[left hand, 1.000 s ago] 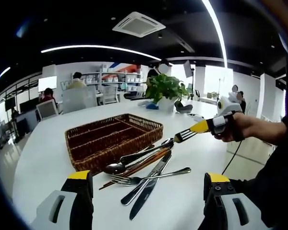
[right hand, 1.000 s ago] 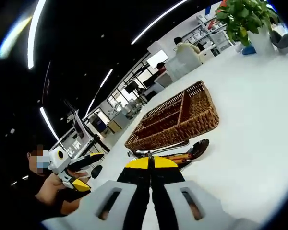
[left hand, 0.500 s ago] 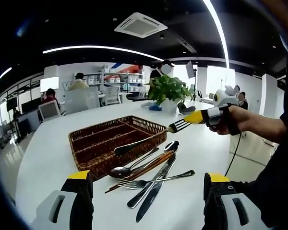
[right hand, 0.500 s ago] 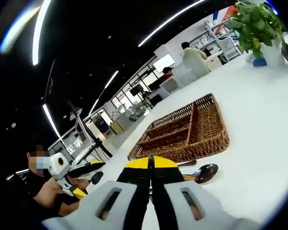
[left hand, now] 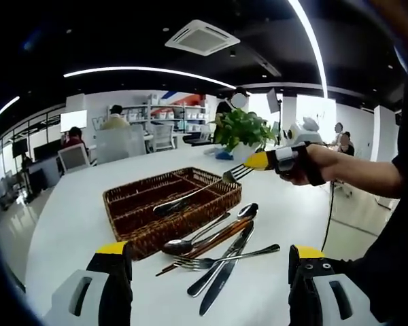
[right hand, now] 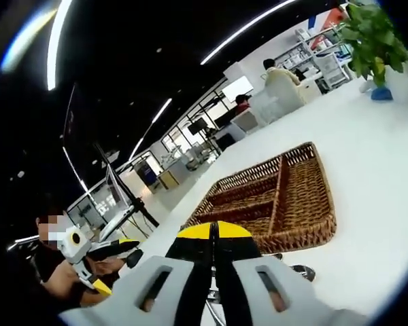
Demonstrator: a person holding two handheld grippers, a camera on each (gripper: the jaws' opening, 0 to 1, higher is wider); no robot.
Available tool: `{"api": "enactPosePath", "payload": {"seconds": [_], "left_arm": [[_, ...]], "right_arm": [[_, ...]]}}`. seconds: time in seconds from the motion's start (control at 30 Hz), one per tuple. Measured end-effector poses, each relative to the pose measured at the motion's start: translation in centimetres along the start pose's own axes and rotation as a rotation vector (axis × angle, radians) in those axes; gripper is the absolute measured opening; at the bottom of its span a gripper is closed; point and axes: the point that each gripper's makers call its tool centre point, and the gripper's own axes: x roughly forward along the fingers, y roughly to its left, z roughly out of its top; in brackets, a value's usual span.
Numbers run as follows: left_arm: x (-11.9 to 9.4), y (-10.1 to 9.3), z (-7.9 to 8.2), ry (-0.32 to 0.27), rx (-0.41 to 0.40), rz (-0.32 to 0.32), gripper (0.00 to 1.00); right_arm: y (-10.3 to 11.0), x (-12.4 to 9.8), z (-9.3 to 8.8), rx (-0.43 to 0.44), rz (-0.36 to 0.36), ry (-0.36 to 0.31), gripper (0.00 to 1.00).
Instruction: Arrange the knives, forks, and spoons in their matching storage slots by inserting each utensil handle-first until every utensil is classified and aligned in the correct compartment
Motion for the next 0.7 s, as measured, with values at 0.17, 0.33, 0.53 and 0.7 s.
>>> {"api": "enactPosePath", "payload": {"seconds": [0.17,0.33,0.53,0.7], "left_arm": [[-0.2,-0.3,-0.3,0.001,-0.005,-0.001,1.0],[-0.5,-0.4,-0.5,0.004,-0.012,0.002,1.0],[-0.7,-0.3,-0.8,0.01,-0.013,0.006,1.0],[-0.6,-0.3,-0.7,0.01,-0.013,0.008,1.0]], "right_arm": [[-0.9,1.5,0.4,-0.004,-0.024,-0.004,0.0],[-1.7,3.1,1.2,0.003,-0.037,-0.013,0.0],[-3.2,5.7,2.6,0.005,-0.068,-0.029,0.0],[-4.0,7.5,3.1,0.038,-0.087,-0.046,0.0]]}}
